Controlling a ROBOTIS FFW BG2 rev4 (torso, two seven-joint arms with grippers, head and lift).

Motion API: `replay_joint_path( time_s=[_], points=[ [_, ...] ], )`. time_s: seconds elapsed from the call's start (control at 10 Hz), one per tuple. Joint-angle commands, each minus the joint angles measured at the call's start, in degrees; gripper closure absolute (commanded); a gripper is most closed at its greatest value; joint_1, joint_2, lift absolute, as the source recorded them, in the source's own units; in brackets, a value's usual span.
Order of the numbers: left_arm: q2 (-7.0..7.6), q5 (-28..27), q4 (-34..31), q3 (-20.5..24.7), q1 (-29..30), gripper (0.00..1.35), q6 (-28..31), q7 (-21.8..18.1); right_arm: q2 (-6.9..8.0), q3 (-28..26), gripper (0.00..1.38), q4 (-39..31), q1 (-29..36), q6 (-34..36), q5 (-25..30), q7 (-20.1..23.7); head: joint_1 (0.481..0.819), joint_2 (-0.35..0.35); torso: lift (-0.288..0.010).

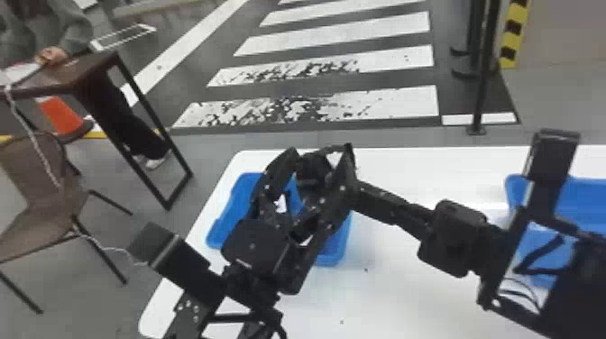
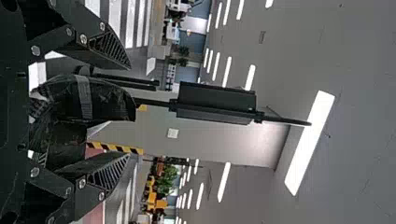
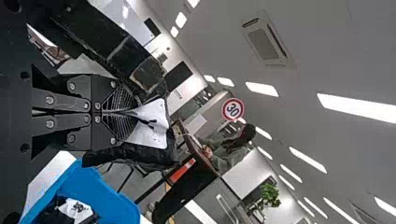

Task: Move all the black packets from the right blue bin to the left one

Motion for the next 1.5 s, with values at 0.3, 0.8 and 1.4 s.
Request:
replay_joint_path(
  time_s=[0.3, 0.8, 1.4],
  points=[
    [0.00, -3.31, -1.13, 0.25, 0.15, 1.21, 0.57, 0.70, -0.13, 0.35, 1.19, 0.24, -0.30, -1.70, -0.79, 0.06, 0.675, 0.350, -0.140],
    [0.79, -7.30, 2.11, -0.43, -3.22, 1.21, -1.54, 5.53, 0.14, -1.48, 0.18, 1.09, 2.65, -4.09, -0.33, 0.06, 0.655, 0.350, -0.140],
    [-2.72, -15.42, 36.28, 10.08, -21.79, 0.21, -7.59, 6.85, 2.51, -15.64, 0.12, -2.57, 10.95, -5.50, 10.64, -0.03, 0.678, 0.338, -0.140]
  ],
)
